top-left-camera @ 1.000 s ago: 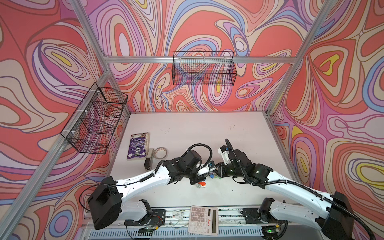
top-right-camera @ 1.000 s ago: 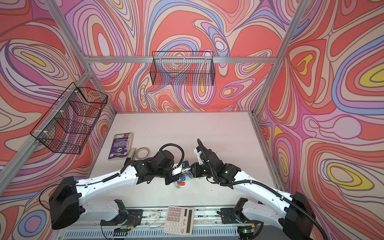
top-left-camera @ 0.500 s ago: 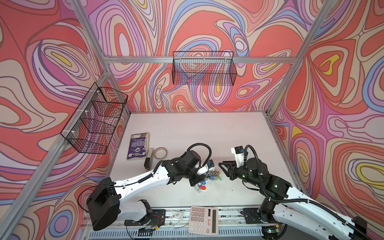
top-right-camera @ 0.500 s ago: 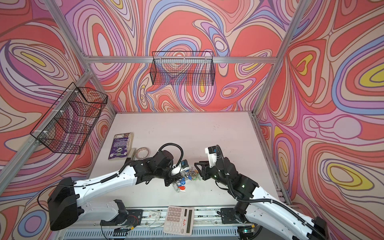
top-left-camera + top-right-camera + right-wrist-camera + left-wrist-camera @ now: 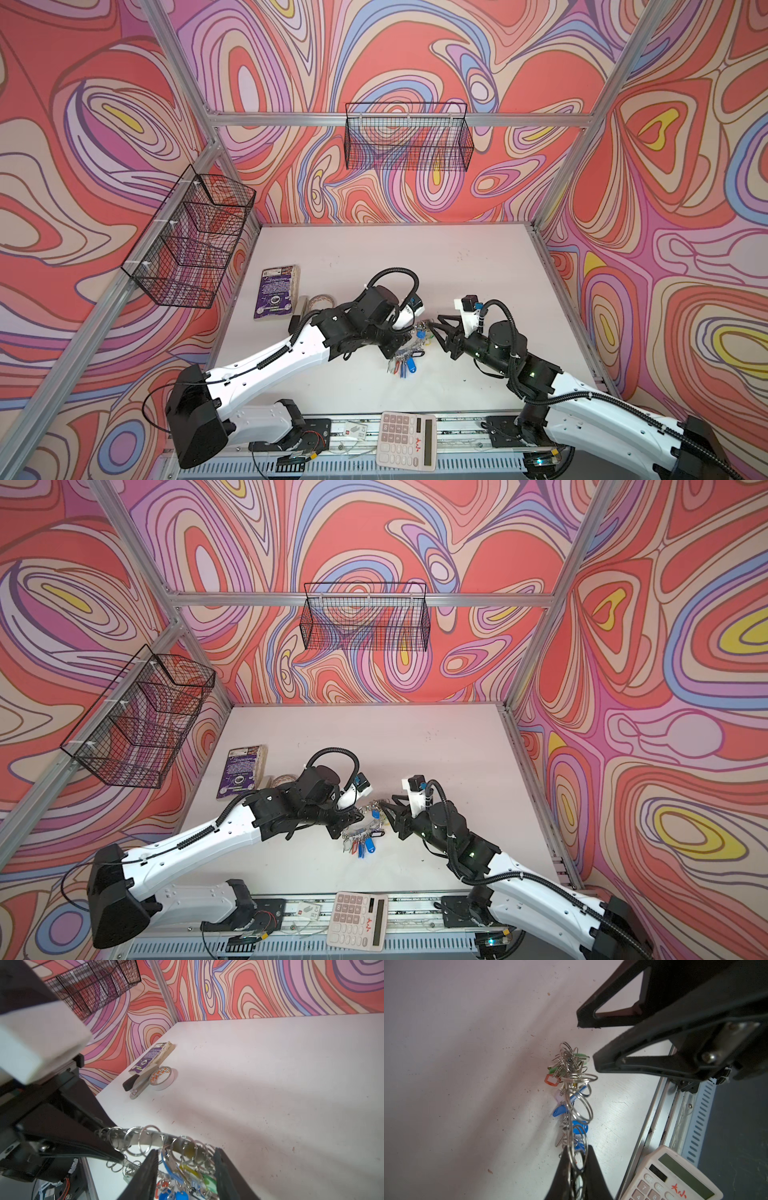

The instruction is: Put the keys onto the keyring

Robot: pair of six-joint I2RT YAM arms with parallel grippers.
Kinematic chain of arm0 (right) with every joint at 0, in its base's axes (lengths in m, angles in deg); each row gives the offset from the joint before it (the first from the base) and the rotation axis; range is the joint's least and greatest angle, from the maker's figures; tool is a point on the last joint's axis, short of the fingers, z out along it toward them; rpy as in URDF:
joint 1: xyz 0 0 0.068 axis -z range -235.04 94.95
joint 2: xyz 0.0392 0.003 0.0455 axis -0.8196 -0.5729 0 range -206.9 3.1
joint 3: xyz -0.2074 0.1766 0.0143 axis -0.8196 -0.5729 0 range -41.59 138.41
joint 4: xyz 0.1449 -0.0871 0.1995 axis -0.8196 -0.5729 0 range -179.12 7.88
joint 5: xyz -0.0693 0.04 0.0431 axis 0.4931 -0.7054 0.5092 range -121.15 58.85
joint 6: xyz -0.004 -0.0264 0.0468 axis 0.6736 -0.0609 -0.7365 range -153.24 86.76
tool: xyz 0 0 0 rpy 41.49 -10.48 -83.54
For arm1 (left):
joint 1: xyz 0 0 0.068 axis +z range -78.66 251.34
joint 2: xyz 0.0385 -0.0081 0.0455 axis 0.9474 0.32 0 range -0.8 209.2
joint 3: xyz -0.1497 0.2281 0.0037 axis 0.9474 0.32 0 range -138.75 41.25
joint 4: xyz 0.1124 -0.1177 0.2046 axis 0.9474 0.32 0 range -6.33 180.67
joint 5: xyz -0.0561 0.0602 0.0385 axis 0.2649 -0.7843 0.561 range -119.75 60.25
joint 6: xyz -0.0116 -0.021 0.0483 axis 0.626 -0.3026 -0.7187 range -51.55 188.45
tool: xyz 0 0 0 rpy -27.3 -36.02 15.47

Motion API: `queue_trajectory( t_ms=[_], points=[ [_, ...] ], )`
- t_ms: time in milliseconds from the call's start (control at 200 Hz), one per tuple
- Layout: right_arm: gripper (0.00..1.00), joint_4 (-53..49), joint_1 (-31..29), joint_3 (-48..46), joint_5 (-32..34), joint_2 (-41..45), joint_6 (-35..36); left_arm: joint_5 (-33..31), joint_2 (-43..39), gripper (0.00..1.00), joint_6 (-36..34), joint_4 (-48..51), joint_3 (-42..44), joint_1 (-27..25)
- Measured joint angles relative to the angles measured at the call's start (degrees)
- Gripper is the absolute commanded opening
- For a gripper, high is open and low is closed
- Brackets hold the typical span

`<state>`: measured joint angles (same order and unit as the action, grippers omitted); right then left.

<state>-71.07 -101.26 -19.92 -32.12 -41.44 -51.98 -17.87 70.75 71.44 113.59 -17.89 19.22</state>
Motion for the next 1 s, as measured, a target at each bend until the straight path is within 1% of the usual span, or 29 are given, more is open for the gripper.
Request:
queue_trajectory(
  t_ms=[90, 170, 356, 516, 591, 836, 891, 1002],
  points=[
    [0.56, 0.07, 0.00, 0.83, -0.15, 1.49, 1.51, -1.01, -0.33, 0.00, 2.10, 1.03, -0.83, 0.00],
    [0.53, 0.07, 0.00, 3.21, -0.98, 1.07, 3.32, -1.51, -0.33, 0.00, 3.56, 2.08, -1.95, 0.00],
    [0.46, 0.09, 0.00, 9.07, -5.16, -5.95, 6.51, -1.90, -0.33, 0.00, 5.51, 4.28, -4.74, 0.00],
    [0.40, -0.07, 0.00, 9.55, -7.52, -9.07, 7.89, -1.92, -0.33, 0.00, 6.10, 4.76, -4.90, 0.00],
    [0.35, -0.09, 0.00, 9.64, -8.09, -9.79, 8.39, -2.01, -0.33, 0.00, 6.27, 4.92, -4.90, 0.00],
    [0.24, -0.26, 0.00, 10.03, -8.04, -10.51, 8.90, -2.56, -0.33, 0.00, 6.27, 5.51, -4.90, 0.00],
    [0.20, -0.26, 0.00, 10.03, -7.93, -10.45, 8.76, -2.60, -0.33, 0.00, 6.25, 5.51, -4.90, 0.00],
    [0.16, -0.04, 0.00, 10.01, -7.78, -10.32, 8.50, -2.78, -0.33, 0.00, 6.25, 5.51, -4.90, 0.00]
  ],
)
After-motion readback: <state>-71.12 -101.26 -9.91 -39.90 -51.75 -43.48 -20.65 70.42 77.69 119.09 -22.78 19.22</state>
